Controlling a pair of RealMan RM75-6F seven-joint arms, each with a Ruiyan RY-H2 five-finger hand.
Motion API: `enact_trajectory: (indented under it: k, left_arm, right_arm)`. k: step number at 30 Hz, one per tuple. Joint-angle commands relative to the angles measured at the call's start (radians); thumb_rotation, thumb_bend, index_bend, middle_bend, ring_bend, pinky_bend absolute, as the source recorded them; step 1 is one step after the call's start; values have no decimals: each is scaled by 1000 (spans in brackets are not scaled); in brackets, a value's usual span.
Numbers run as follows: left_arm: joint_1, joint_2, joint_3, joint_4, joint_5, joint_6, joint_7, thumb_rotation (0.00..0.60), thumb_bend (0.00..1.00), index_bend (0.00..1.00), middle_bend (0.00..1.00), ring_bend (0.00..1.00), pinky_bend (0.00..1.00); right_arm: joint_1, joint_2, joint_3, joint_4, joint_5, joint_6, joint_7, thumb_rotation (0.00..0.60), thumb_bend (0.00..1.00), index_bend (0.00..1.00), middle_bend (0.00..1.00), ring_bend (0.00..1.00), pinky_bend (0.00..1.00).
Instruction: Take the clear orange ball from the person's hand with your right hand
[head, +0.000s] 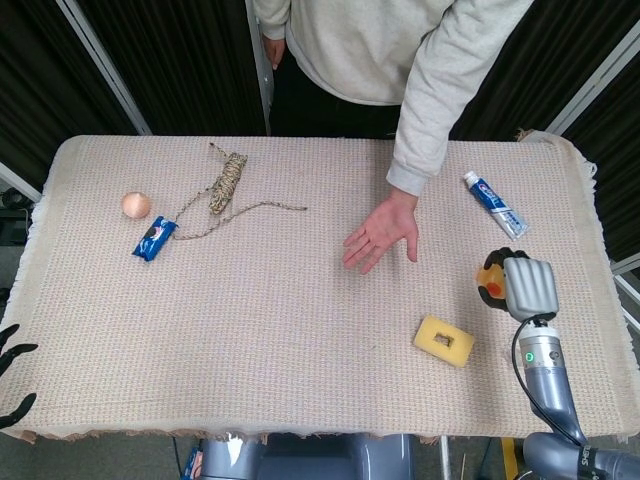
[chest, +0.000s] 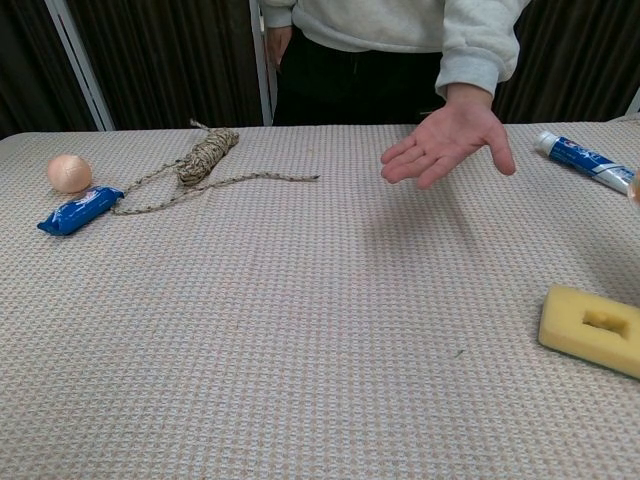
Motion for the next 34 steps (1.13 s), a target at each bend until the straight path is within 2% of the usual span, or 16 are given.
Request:
enact_trajectory:
  k: [1, 7, 10, 12, 14, 16, 17, 20, 24, 26, 29, 31, 34]
  left_arm:
    - [0, 0, 0, 0, 0, 0, -1, 600, 362, 214, 0, 0, 0]
    - [-1, 1, 0, 1, 0, -1, -6, 600, 363, 214, 0, 0, 0]
    - [-1, 1, 0, 1, 1, -2, -8, 600, 362, 214, 0, 0, 0]
    - [-1, 1, 0, 2, 1, -2, -9, 600, 364, 214, 0, 0, 0]
    - [-1, 1, 0, 2, 1, -2, -9, 600, 363, 214, 0, 0, 0]
    - [-1, 2, 1, 2, 2, -2, -10, 600, 363, 214, 0, 0, 0]
    - [-1, 2, 1, 2, 2, -1, -9, 600, 364, 214, 0, 0, 0]
    - [-1, 1, 1, 2, 2, -1, -9, 600, 364, 214, 0, 0, 0]
    - [-1, 1, 1, 2, 2, -1, -8, 600, 364, 214, 0, 0, 0]
    - [-1, 1, 0, 1, 1, -1, -7, 600, 364, 213, 0, 0, 0]
    - [-1, 1, 0, 2, 0, -1, -8, 600, 363, 214, 0, 0, 0]
    - [0, 1, 0, 3, -2, -2, -10, 600, 363, 214, 0, 0, 0]
    - [1, 0, 0, 3, -1, 0, -9, 600, 364, 213, 0, 0, 0]
  right_arm:
    - [-5, -69, -7, 97, 40, -38, -13, 600, 306, 689, 548, 498, 664]
    - [5, -153, 12, 227, 112, -97, -51, 600, 289, 676, 537, 478, 664]
    - [1, -172, 11, 262, 121, -112, -65, 600, 266, 651, 497, 429, 647]
    - [-2, -175, 8, 270, 120, -115, -77, 600, 251, 598, 433, 344, 568]
    - [-4, -172, 7, 266, 123, -122, -85, 600, 213, 459, 278, 155, 371]
    - [-4, -160, 6, 244, 144, -144, -102, 600, 176, 323, 128, 32, 215]
    - [-3, -151, 7, 229, 159, -154, -116, 600, 159, 256, 60, 4, 145]
    - [2, -118, 17, 168, 205, -165, -166, 600, 131, 157, 0, 0, 26]
    - [-2, -80, 25, 98, 203, -139, -190, 600, 124, 117, 0, 0, 0]
    - [-13, -57, 25, 64, 159, -109, -173, 600, 124, 117, 0, 0, 0]
    - [-52, -21, -2, 46, 4, -31, -100, 600, 124, 115, 0, 0, 0]
    - [-95, -1, -35, 70, -143, 57, -25, 600, 123, 108, 0, 0, 0]
    - [-141, 7, -72, 137, -296, 156, 66, 600, 111, 59, 0, 0, 0]
